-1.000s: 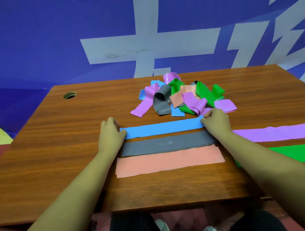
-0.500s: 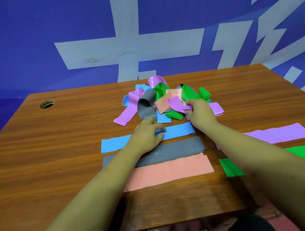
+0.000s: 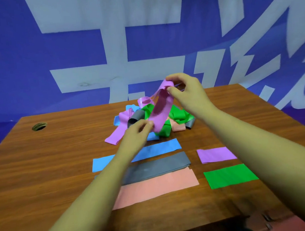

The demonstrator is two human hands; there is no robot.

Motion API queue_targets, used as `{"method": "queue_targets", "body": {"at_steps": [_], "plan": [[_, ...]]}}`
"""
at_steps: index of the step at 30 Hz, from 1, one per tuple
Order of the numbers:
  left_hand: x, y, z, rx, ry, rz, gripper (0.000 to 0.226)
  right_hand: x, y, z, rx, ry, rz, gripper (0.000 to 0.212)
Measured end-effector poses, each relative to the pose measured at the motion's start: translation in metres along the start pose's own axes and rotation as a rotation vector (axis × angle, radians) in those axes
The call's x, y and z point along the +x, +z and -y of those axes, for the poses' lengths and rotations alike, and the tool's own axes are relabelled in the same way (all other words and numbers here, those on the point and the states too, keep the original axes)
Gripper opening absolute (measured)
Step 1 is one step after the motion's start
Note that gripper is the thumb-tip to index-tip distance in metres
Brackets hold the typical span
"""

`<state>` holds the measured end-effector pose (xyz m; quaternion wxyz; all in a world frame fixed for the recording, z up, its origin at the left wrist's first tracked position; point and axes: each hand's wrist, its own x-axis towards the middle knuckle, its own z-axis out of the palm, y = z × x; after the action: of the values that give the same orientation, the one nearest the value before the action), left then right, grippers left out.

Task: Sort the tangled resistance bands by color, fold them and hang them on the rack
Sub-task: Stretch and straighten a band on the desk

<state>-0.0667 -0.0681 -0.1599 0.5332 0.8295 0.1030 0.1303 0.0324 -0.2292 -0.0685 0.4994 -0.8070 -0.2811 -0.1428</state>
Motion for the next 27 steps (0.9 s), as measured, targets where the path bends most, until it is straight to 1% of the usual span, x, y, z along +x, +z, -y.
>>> {"method": "queue_targets", "body": {"at_steps": [2,3,5,6,8,9,11,12,16,17,19,20,21,24,25,27], "plan": [[-0.002,-0.004,-0.033,-0.415,-0.200,0.042,0.036,-0.005,-0.007,0.016,0.039,-0.029,0.034,0.023],[-0.004,-0.007,-0.045,-0.552,-0.239,0.061,0.041,-0.008,-0.010,0.022,0.057,-0.033,0.049,0.022],[-0.006,-0.014,-0.057,-0.704,-0.233,0.071,0.050,-0.016,-0.015,0.032,0.077,-0.036,0.081,0.023],[-0.008,-0.018,-0.060,-0.753,-0.220,0.071,0.051,-0.020,-0.018,0.035,0.077,-0.037,0.099,0.024],[-0.014,-0.023,-0.064,-0.808,-0.204,0.059,0.043,-0.029,-0.021,0.040,0.057,-0.042,0.132,0.026],[-0.018,-0.024,-0.065,-0.801,-0.191,0.049,0.033,-0.033,-0.023,0.041,0.040,-0.044,0.146,0.026],[-0.025,-0.026,-0.068,-0.710,-0.157,0.001,0.015,-0.042,-0.027,0.044,0.028,-0.042,0.177,0.024],[-0.029,-0.028,-0.069,-0.670,-0.142,-0.040,0.012,-0.047,-0.028,0.045,0.038,-0.037,0.194,0.023],[-0.042,-0.039,-0.083,-0.581,-0.058,-0.197,0.009,-0.061,-0.033,0.045,0.019,0.045,0.301,0.029],[-0.044,-0.042,-0.086,-0.549,-0.027,-0.211,0.008,-0.064,-0.035,0.044,0.003,0.073,0.350,0.031],[-0.049,-0.045,-0.095,-0.458,0.036,-0.217,0.015,-0.070,-0.041,0.043,-0.019,0.123,0.473,0.034],[-0.051,-0.046,-0.100,-0.424,0.059,-0.208,0.016,-0.071,-0.043,0.045,-0.030,0.131,0.503,0.034],[-0.053,-0.045,-0.105,-0.410,0.078,-0.196,0.014,-0.072,-0.044,0.046,-0.029,0.137,0.483,0.033],[-0.061,-0.039,-0.119,-0.431,0.097,-0.146,0.009,-0.071,-0.049,0.061,0.128,0.153,0.272,0.023],[-0.064,-0.037,-0.122,-0.442,0.102,-0.121,0.009,-0.071,-0.050,0.068,0.194,0.166,0.246,0.019],[-0.067,-0.033,-0.123,-0.439,0.136,-0.049,0.016,-0.072,-0.050,0.079,0.286,0.197,0.260,0.016]]}}
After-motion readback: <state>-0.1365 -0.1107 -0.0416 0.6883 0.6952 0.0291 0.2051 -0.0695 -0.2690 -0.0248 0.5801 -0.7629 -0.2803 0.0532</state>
